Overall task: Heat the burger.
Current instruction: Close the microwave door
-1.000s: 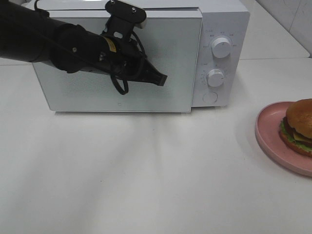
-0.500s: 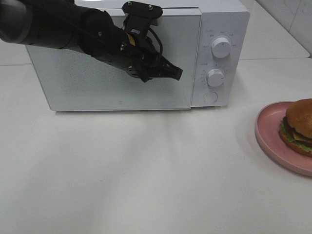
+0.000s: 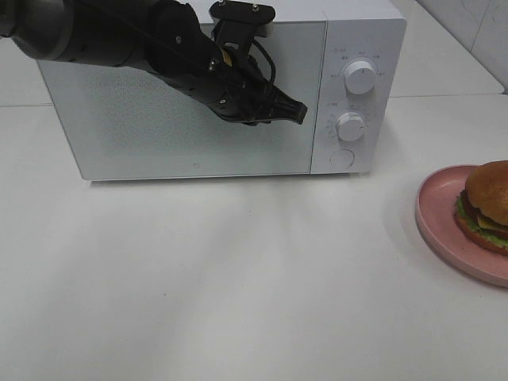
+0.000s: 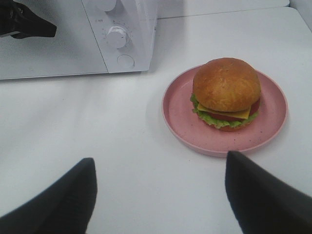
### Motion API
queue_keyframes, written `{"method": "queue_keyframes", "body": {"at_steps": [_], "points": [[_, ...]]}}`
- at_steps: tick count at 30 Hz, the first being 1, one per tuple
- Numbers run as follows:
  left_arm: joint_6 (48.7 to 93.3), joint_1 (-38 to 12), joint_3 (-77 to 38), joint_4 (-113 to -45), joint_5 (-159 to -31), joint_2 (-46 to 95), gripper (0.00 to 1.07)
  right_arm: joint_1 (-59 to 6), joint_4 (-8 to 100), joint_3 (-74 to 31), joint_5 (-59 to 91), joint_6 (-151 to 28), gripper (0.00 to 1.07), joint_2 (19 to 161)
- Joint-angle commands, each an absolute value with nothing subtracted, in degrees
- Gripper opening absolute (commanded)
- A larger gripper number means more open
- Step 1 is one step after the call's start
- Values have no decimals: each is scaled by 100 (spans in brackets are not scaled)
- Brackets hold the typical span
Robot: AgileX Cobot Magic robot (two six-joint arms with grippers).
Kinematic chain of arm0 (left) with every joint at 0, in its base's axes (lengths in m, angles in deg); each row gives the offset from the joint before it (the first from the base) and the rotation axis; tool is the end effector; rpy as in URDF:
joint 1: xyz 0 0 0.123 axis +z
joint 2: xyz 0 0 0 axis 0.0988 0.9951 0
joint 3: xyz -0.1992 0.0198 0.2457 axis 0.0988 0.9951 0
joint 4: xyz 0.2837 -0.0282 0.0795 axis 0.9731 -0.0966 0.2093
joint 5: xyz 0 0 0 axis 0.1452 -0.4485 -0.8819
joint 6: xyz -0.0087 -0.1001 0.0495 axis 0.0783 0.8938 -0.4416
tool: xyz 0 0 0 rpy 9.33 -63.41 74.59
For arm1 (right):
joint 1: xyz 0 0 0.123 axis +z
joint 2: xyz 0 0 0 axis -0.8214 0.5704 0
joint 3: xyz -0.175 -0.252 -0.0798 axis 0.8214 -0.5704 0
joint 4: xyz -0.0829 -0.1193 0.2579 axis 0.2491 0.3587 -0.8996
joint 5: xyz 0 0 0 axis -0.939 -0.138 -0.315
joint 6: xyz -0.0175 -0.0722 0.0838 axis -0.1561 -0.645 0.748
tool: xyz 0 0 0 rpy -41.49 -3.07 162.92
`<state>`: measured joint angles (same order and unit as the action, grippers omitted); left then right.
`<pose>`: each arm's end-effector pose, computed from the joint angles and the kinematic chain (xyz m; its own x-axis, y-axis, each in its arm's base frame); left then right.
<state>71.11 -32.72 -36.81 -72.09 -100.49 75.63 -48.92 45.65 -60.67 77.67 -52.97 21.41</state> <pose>0.4223 -0.3400 0.1848 -0.5748 0.3729 -0.7284 0.6063 0.7919 -0.0731 0.0223 0.0034 0.2937 -0.4191 0.0297 -0.9074 -0.0853 0.9938 0.0720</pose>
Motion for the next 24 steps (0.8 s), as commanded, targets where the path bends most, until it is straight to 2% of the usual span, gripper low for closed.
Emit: {"method": "queue_keyframes", "body": {"at_steps": [1, 8, 18, 24], "points": [[6646, -3054, -3938, -6618, -9631, 7581, 0, -4927, 4530, -6078, 7693, -5382, 69, 1980], [6646, -3054, -3933, -6584, -11018, 7346, 0, -4927, 4530, -6078, 7693, -5382, 69, 1980], [6646, -3054, -3927, -6561, -11848, 6738, 0, -4927, 4530, -6078, 7693, -5382, 69, 1980], [6652, -3054, -3927, -6521, -12845, 6326, 0, -4927, 4530, -6078, 7693, -5382, 69, 1980]]}}
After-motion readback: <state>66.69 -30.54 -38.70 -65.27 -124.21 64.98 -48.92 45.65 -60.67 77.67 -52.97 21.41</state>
